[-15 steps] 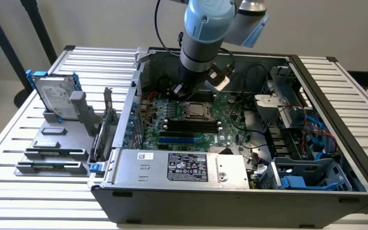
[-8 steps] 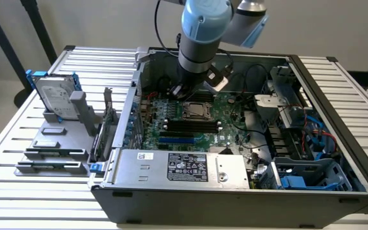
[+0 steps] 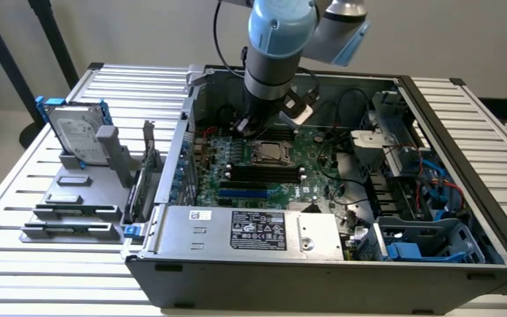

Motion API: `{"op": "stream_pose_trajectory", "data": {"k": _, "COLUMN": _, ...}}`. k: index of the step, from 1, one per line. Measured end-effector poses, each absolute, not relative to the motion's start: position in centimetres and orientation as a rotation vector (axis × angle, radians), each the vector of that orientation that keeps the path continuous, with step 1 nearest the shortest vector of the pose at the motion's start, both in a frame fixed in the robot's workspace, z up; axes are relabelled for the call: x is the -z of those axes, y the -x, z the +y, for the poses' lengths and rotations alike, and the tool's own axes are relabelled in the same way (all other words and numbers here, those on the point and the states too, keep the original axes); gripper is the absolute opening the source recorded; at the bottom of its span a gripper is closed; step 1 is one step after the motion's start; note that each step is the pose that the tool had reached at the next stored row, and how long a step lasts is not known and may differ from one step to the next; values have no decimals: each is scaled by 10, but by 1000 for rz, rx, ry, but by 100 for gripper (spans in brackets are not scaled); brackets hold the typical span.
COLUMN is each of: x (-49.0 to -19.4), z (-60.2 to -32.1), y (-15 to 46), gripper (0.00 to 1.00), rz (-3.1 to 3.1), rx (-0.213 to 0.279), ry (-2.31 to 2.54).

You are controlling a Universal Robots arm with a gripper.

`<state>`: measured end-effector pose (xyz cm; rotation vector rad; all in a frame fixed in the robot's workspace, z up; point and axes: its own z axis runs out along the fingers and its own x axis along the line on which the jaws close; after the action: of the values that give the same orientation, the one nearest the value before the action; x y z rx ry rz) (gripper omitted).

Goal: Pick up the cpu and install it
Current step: 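Install the first cpu locking lever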

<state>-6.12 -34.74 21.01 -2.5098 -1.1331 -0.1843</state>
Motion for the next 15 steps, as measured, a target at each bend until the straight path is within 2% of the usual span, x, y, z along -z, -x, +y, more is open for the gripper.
{"op": "stream_pose_trajectory", "data": {"k": 15, "x": -203, "z": -343, "y": 61, "gripper": 11, "rz": -1183, "rx": 176, "ry": 2508}}
